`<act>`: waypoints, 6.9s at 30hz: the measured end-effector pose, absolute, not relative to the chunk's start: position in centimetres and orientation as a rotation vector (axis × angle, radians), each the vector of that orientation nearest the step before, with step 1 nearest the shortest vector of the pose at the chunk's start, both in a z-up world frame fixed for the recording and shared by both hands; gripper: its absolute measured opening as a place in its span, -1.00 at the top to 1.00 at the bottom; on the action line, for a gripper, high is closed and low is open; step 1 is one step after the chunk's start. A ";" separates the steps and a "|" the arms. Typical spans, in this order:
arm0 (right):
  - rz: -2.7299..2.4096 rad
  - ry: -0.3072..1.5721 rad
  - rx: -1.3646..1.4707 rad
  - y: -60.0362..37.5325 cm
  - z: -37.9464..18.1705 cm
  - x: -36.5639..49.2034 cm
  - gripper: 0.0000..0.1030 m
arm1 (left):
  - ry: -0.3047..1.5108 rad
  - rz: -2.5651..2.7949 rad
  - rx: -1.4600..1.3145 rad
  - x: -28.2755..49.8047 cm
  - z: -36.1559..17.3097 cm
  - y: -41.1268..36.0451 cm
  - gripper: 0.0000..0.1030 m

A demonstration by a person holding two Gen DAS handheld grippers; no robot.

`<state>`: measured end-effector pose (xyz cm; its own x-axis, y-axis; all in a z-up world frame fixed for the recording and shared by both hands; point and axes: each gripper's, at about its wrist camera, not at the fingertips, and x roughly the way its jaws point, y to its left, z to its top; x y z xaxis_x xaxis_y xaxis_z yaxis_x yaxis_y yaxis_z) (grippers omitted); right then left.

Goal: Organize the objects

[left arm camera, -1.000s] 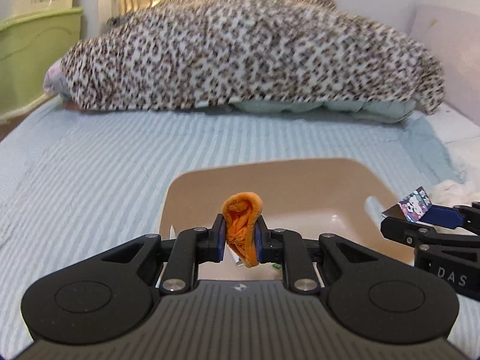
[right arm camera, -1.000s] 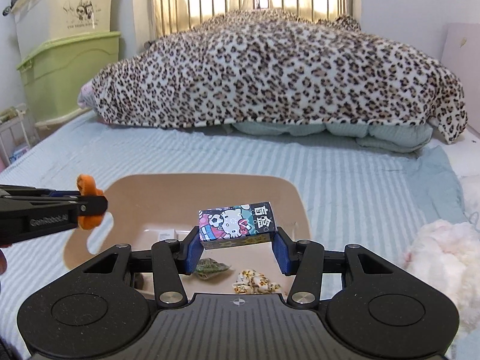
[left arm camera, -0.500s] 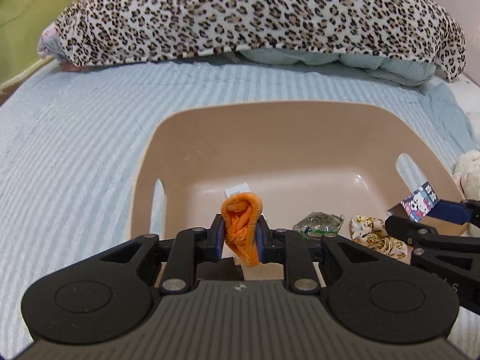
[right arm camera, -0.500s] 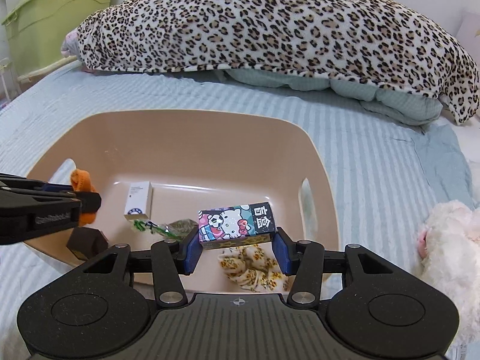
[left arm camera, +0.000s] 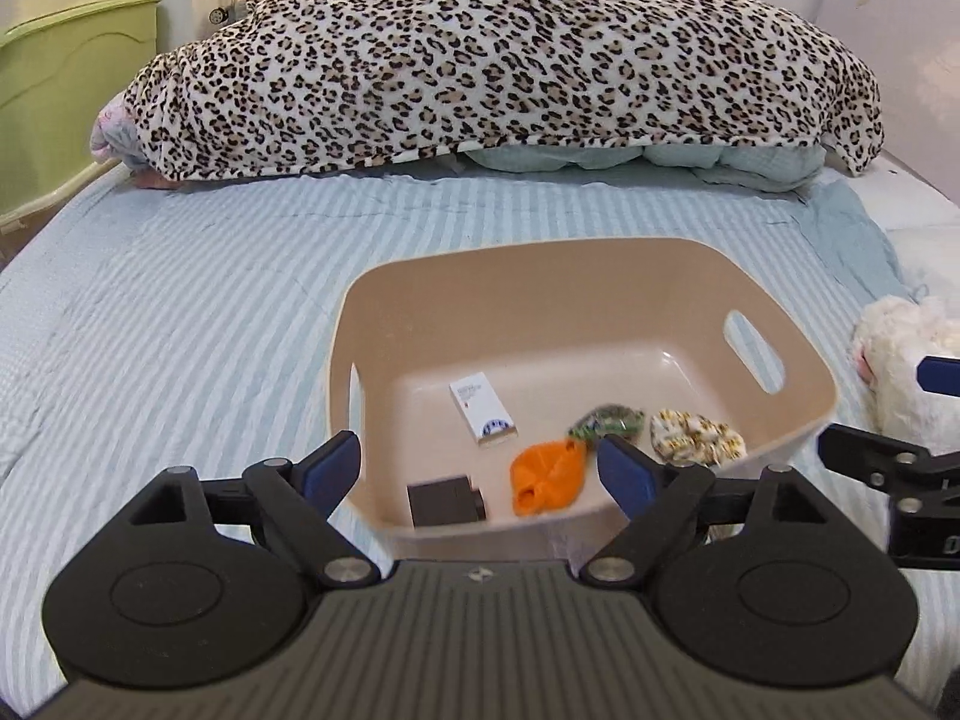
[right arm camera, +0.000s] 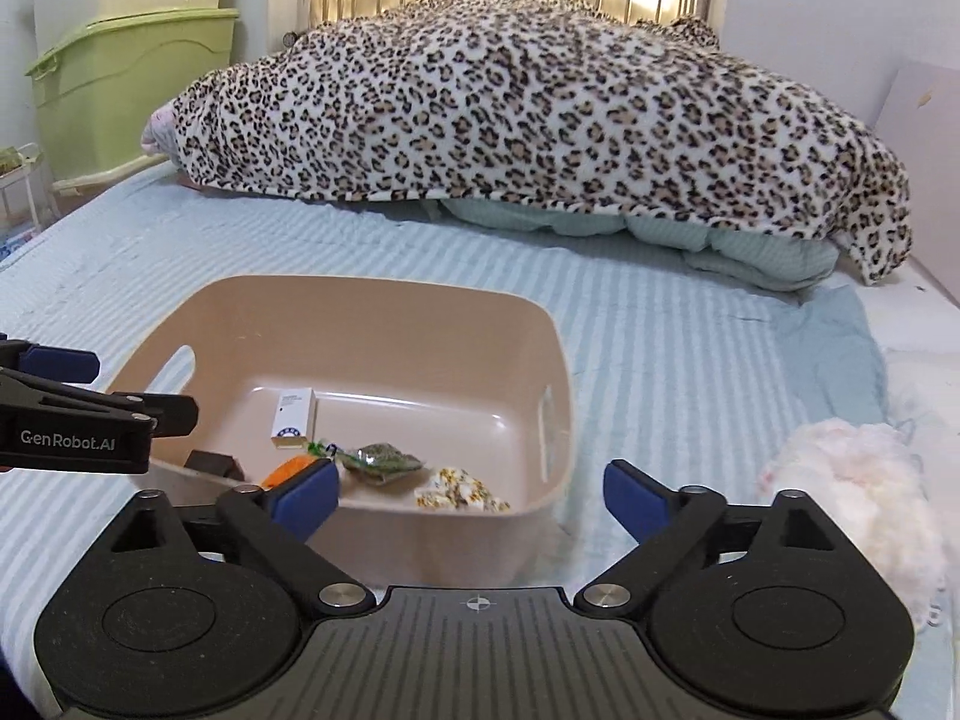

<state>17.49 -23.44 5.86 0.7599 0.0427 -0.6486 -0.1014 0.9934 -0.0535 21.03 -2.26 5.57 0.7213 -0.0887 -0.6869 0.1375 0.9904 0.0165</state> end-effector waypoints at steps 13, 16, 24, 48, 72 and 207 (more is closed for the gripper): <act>0.095 0.821 -0.110 -24.1 2.4 12.7 -0.99 | 0.822 -0.150 0.052 16.0 2.9 -2.3 -0.74; 0.100 0.858 -0.108 -24.2 1.1 12.5 -0.99 | 0.853 -0.153 0.062 15.6 1.4 -2.5 -0.73; 0.098 0.942 -0.124 -23.9 -2.7 13.0 -0.99 | 0.953 -0.173 0.039 16.0 -2.4 -3.9 -0.74; 0.099 1.139 -0.008 -26.0 -8.4 16.0 -1.00 | 1.033 -0.152 0.041 19.8 -7.6 -6.2 -0.91; 0.085 1.100 -0.052 -22.9 -7.9 15.4 -1.00 | 1.020 -0.151 0.003 21.5 -7.7 -3.8 -1.00; 0.087 0.628 0.094 -20.9 6.7 -4.1 -1.00 | 0.684 -0.207 0.014 -1.2 8.5 0.3 -0.82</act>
